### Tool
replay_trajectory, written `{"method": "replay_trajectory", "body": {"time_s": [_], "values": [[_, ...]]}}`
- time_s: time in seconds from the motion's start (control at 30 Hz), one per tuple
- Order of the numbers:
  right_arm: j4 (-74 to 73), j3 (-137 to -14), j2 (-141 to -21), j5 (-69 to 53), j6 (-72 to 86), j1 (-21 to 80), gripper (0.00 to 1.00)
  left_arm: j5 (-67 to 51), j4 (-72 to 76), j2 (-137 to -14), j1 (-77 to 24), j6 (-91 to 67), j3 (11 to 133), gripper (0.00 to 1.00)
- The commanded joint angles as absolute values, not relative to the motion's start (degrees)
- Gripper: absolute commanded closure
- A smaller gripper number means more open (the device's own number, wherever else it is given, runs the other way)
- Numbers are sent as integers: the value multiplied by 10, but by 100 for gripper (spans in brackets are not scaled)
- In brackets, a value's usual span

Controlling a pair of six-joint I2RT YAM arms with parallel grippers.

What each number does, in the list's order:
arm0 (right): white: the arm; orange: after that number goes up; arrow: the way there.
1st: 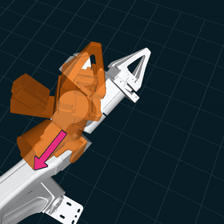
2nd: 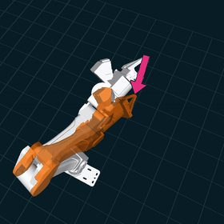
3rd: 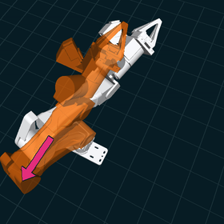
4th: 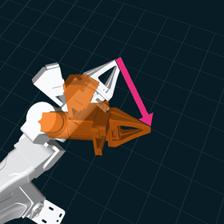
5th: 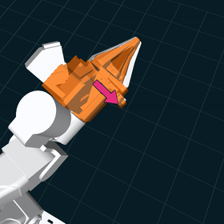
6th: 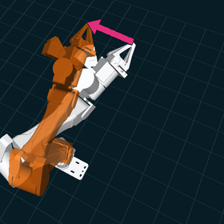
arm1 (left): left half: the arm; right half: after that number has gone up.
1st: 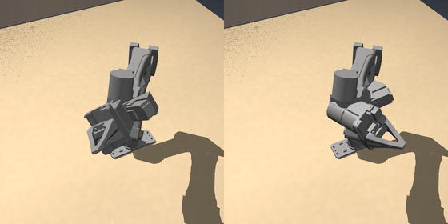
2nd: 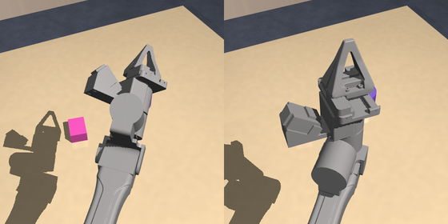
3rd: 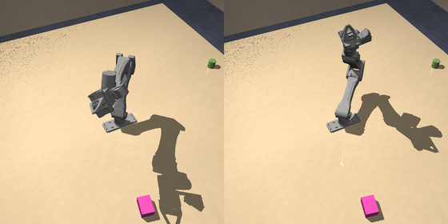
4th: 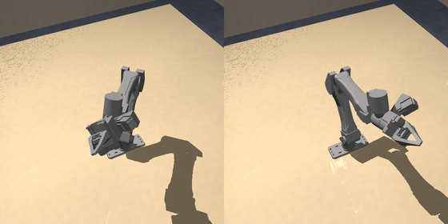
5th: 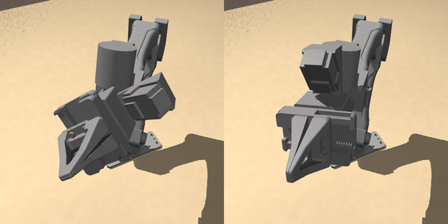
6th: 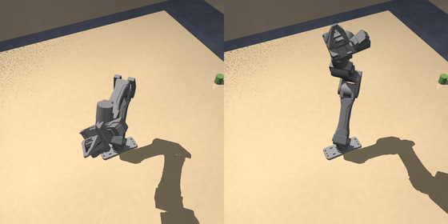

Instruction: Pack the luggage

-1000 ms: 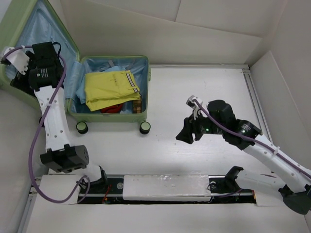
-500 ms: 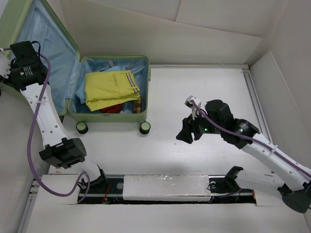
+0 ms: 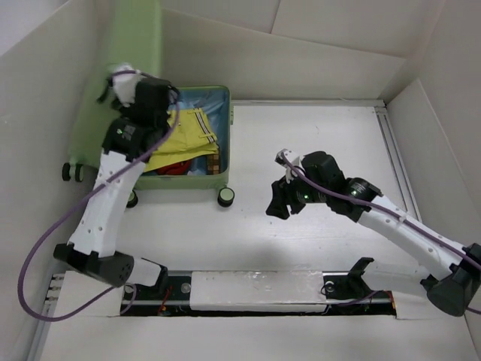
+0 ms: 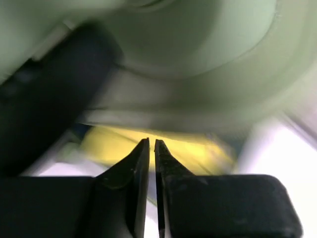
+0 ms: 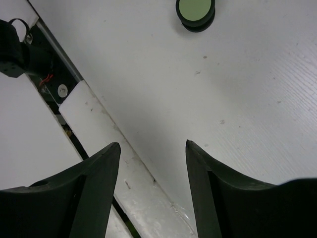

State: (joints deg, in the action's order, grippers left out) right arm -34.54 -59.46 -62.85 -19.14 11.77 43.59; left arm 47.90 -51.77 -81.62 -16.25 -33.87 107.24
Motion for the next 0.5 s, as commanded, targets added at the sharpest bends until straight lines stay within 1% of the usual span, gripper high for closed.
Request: {"method": "replay_trajectory", "body": {"time_s": [0.0, 0.03, 0.07, 0.1, 0.13, 0.17, 0.2, 0.23, 0.27, 0.37, 0.4, 0.43, 0.47], "values": [[-285, -608, -658, -207, 131, 440, 39, 144, -311, -766, -246, -385, 965, 100], [-285, -615, -666, -201, 131, 440, 37, 87, -247, -759, -257, -372, 927, 84], [-285, -630, -675, -185, 131, 440, 37, 16, -212, -752, -263, -353, 851, 65], [-295, -638, -690, -175, 136, 440, 37, -82, -197, -746, -263, -347, 826, 48], [-301, -647, -695, -168, 136, 440, 37, -102, -192, -746, -271, -341, 809, 33], [-307, -663, -695, -162, 136, 440, 37, -126, -186, -738, -277, -326, 785, 14], [-307, -663, -702, -153, 136, 440, 37, -160, -186, -731, -277, -316, 775, 10], [-307, -668, -702, -153, 150, 440, 37, -203, -195, -731, -277, -306, 775, 8], [-307, -668, -702, -139, 150, 440, 37, -222, -212, -723, -277, -283, 775, 6], [-296, -668, -702, -120, 167, 440, 39, -289, -206, -693, -277, -266, 784, 2], [-296, -668, -702, -109, 167, 440, 40, -289, -183, -685, -277, -266, 797, 0], [-296, -675, -707, -104, 167, 440, 44, -273, -172, -672, -277, -266, 806, 0], [-296, -683, -714, -98, 172, 434, 51, -204, -166, -672, -277, -272, 819, 0]]}}
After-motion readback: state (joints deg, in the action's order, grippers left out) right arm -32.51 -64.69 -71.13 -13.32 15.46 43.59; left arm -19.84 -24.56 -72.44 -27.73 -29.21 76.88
